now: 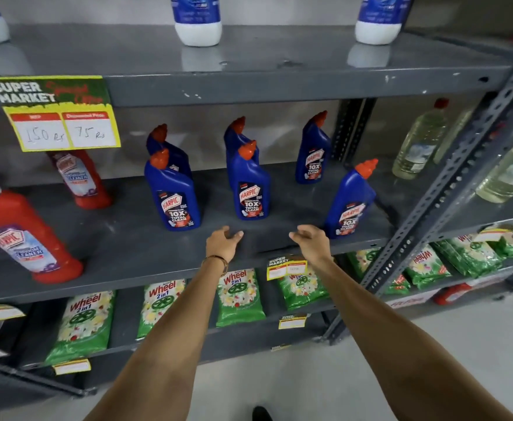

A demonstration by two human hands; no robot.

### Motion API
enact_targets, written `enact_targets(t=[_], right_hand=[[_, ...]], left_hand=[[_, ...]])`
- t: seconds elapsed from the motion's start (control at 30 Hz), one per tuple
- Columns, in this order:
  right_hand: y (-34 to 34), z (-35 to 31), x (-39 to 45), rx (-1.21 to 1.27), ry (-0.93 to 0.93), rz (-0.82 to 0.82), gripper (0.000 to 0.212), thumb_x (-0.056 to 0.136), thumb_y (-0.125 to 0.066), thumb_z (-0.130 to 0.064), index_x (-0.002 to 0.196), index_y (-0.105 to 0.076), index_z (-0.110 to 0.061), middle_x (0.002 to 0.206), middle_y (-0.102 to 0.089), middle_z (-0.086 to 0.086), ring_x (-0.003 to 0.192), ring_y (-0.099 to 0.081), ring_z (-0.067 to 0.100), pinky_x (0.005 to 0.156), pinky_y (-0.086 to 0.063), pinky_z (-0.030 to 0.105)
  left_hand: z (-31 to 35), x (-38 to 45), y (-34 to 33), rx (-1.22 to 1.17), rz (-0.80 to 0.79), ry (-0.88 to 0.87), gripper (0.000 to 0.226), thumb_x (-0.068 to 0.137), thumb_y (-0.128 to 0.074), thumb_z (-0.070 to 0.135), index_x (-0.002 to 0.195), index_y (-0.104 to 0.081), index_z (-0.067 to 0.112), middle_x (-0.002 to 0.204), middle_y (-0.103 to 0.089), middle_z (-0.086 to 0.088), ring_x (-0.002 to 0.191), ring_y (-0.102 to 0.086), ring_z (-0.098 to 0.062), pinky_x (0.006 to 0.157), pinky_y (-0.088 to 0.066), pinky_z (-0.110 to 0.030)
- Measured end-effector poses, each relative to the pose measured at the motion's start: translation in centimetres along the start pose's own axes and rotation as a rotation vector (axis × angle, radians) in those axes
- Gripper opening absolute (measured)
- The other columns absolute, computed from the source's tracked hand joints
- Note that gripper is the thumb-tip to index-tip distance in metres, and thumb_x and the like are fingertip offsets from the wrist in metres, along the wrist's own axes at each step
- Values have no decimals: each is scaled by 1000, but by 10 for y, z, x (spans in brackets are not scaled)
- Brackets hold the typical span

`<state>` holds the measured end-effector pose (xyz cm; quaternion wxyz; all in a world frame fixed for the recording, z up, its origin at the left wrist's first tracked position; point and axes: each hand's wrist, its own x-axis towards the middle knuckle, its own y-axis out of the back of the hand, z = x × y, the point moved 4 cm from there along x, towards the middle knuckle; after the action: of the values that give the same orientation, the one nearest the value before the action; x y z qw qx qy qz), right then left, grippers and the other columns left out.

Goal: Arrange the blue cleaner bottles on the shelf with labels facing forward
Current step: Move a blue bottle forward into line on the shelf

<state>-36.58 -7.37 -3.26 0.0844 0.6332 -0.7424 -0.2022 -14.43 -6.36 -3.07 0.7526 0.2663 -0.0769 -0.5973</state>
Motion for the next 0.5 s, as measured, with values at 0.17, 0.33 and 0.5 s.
enact_targets(t=[0.17, 0.33, 0.5], right_hand=[[-35, -20, 28, 3, 9, -73, 50, 84, -65, -24, 129, -51, -6, 128, -59, 14, 118, -55, 25, 94, -43, 30], [-60, -34, 58, 47, 4, -171, 64, 83, -66, -18, 139, -37, -10, 141, -48, 14, 124, -50, 25, 97, -40, 28], [-73, -40, 76, 47, 115, -249, 51, 84, -62, -6, 132, -44, -4, 133, -55, 16, 122, -52, 29, 100, -42, 34]], left_hand=[[-4, 23, 12, -22, 26, 40, 55, 85, -59, 33, 131, -43, 6, 133, -52, -16, 123, -48, -30, 102, -40, -38], [6, 48, 7, -94, 12, 43, 61, 81, -66, 30, 132, -42, 5, 133, -53, -16, 123, -49, -28, 102, -40, -37], [19, 65, -4, -148, -44, -37, 53, 76, -71, 23, 123, -52, 9, 127, -59, -13, 118, -54, -27, 98, -45, -34]])
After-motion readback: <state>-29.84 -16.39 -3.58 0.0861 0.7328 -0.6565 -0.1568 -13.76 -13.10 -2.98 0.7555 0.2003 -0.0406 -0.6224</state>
